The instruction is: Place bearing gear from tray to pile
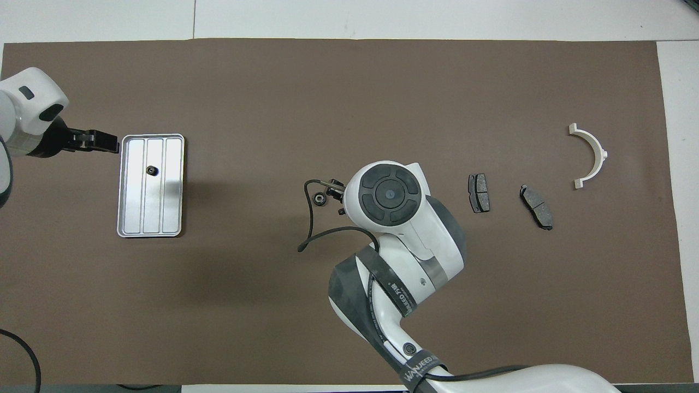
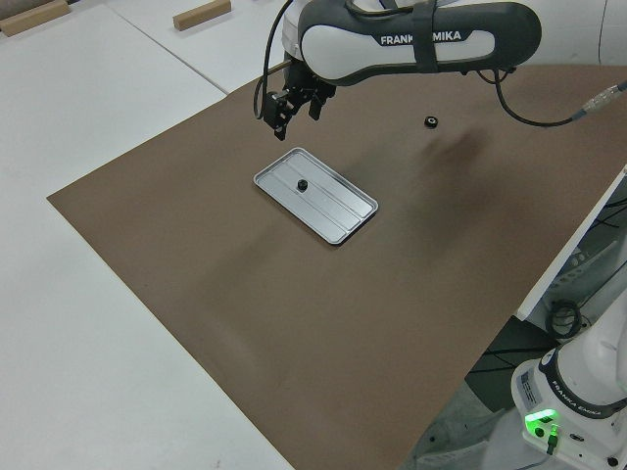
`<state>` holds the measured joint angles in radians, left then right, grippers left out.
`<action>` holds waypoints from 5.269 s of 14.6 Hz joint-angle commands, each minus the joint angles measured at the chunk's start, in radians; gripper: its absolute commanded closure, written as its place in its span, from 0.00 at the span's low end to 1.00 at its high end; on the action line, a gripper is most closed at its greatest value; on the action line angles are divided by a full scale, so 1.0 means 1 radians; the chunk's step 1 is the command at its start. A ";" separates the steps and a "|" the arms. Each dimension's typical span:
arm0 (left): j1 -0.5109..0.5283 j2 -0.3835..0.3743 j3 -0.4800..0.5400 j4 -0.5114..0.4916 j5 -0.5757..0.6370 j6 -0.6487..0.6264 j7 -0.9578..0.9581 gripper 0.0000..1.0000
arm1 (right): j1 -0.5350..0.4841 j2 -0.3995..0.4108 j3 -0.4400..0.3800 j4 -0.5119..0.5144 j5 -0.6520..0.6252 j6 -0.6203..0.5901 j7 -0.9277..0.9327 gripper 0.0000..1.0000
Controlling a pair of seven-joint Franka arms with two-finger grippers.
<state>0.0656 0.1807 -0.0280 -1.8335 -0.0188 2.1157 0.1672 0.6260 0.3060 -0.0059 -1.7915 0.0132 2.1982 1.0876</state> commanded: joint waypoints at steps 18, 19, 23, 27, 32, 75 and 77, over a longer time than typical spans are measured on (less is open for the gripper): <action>-0.029 0.054 0.002 -0.248 -0.013 0.308 0.011 0.10 | 0.086 0.367 -0.003 0.362 -0.110 -0.006 0.164 0.00; -0.030 0.065 0.002 -0.248 -0.013 0.319 0.012 0.10 | 0.086 0.369 -0.003 0.362 -0.111 0.000 0.164 0.01; -0.030 0.082 0.002 -0.245 -0.013 0.352 0.011 0.10 | 0.084 0.369 -0.003 0.347 -0.108 0.034 0.158 0.01; -0.038 0.105 0.002 -0.244 -0.015 0.386 0.008 0.10 | 0.086 0.366 -0.003 0.278 -0.108 0.090 0.156 0.04; -0.046 0.118 0.002 -0.245 -0.015 0.412 -0.002 0.11 | 0.084 0.361 -0.003 0.290 -0.105 0.057 0.153 0.04; -0.693 0.029 -0.004 -0.086 0.129 0.087 -1.061 0.87 | -0.525 -0.008 -0.003 0.233 -0.053 -0.392 -1.225 1.00; -0.728 0.072 -0.003 -0.083 0.132 0.102 -1.098 0.87 | -0.566 -0.010 -0.003 0.151 -0.053 -0.272 -1.296 1.00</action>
<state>-0.6274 0.2088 -0.0515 -1.9308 0.0927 2.2176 -0.8876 0.1004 0.3408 -0.0224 -1.5188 -0.0528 1.8232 -0.1393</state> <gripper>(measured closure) 0.762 0.656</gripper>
